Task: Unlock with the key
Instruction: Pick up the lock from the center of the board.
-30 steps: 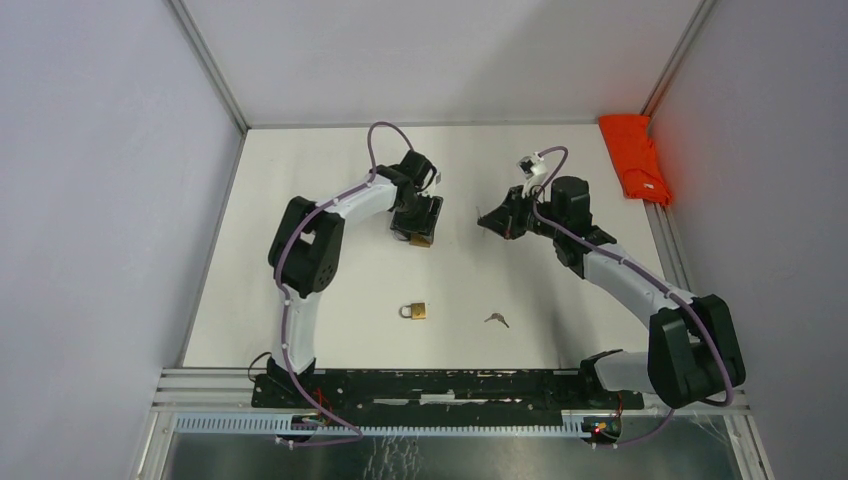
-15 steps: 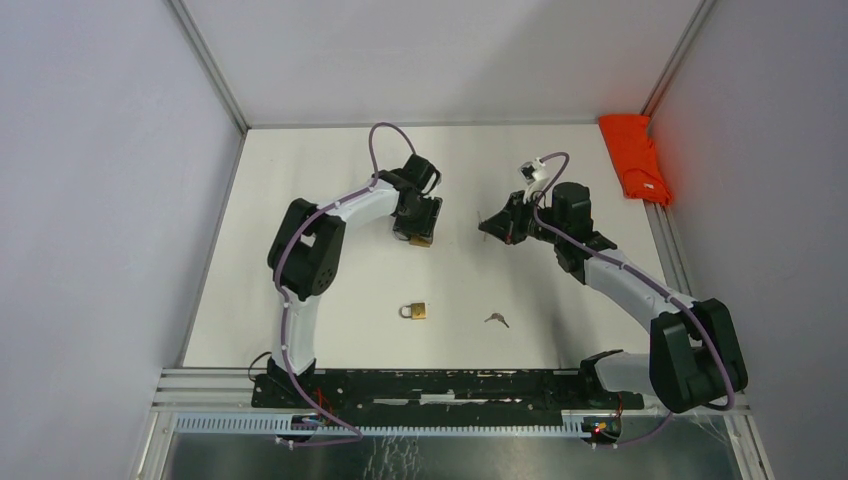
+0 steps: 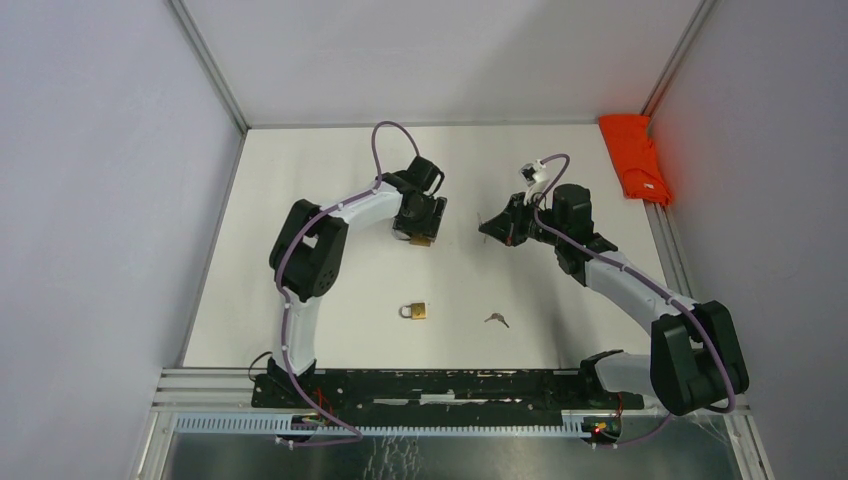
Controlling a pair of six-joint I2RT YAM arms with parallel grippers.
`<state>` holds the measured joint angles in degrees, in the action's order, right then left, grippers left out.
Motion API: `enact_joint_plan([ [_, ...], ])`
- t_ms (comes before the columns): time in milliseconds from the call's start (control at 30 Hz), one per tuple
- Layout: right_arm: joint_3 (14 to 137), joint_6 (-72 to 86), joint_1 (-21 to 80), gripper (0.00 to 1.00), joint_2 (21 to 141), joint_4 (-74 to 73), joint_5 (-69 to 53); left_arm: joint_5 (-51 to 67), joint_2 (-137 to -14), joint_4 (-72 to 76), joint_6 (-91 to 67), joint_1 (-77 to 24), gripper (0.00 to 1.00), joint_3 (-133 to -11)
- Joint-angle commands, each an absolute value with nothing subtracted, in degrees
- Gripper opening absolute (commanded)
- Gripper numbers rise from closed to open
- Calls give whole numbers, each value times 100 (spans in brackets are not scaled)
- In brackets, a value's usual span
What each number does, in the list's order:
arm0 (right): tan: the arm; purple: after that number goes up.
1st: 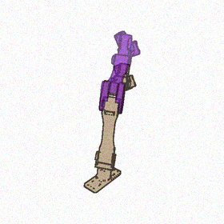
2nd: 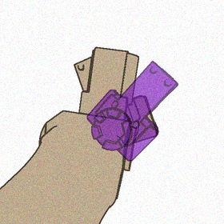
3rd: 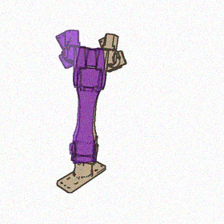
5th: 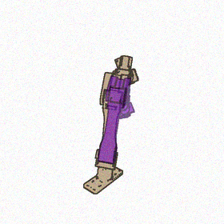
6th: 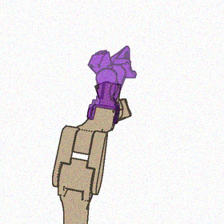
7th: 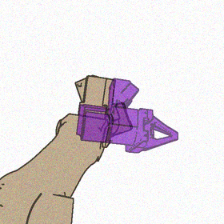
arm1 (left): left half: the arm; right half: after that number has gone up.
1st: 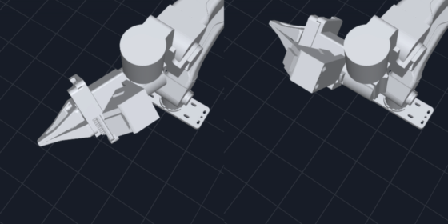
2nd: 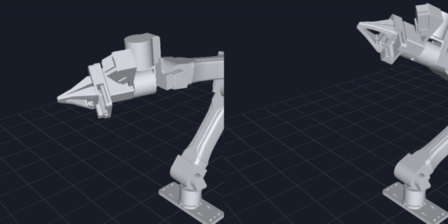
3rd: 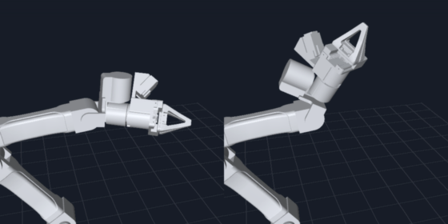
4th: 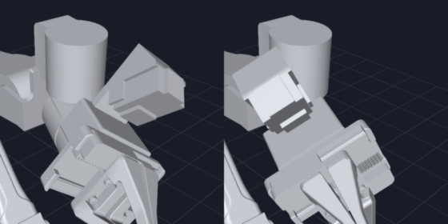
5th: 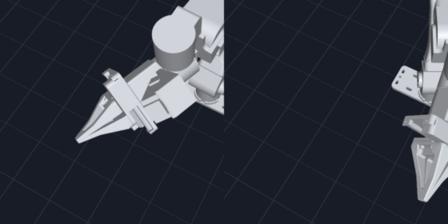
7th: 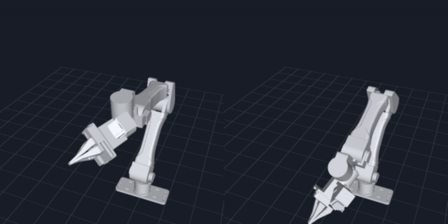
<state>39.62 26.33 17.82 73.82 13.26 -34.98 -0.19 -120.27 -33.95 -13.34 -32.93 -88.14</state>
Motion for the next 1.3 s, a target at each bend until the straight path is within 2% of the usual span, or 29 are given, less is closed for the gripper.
enact_joint_plan([
  [0, 3942, 2681, 1756, 0, 7208, 1608, -3568, -218, -12429, -3519, -1596, -3285, 70, -8422],
  [100, 3938, 2690, 1758, 0, 7227, 1633, -3560, -297, -12494, -3530, -1617, -3341, 63, -8269],
  [200, 3946, 2731, 1754, 0, 7267, 1665, -3577, -322, -12577, -3510, -1604, -3412, 49, -8147],
  [233, 3951, 2737, 1758, 0, 7276, 1673, -3577, -334, -12585, -3514, -1601, -3426, 39, -8140],
  [300, 3970, 2726, 1763, 0, 7320, 1666, -3577, -335, -12586, -3520, -1596, -3452, 13, -8150],
  [333, 3982, 2714, 1762, 0, 7349, 1653, -3577, -326, -12561, -3538, -1590, -3447, 4, -8182],
  [433, 4017, 2663, 1751, 0, 7464, 1568, -3594, -68, -12329, -3455, -1405, -3429, 2, -8257],
  [567, 4020, 2567, 1759, 0, 7505, 1466, -3762, 924, -11813, -3037, -992, -3378, 2, -8273],
  [700, 4322, 2148, 1762, 0, 7595, 744, -4106, 2015, -11352, -2901, -371, -3410, 2, -8180],
  [800, 4379, 1989, 1775, 0, 7553, 306, -4240, 2412, -10973, -2955, -56, -3438, 2, -8106],
  [1000, 3737, 2332, 1919, 0, 7495, 605, -4575, 2629, -10616, -3688, 529, -3472, 2, -8602],
  [1267, 3173, 3301, 2070, 0, 7799, 1526, -5195, 2994, -10472, -3378, 616, -3465, 2, -8370],
])
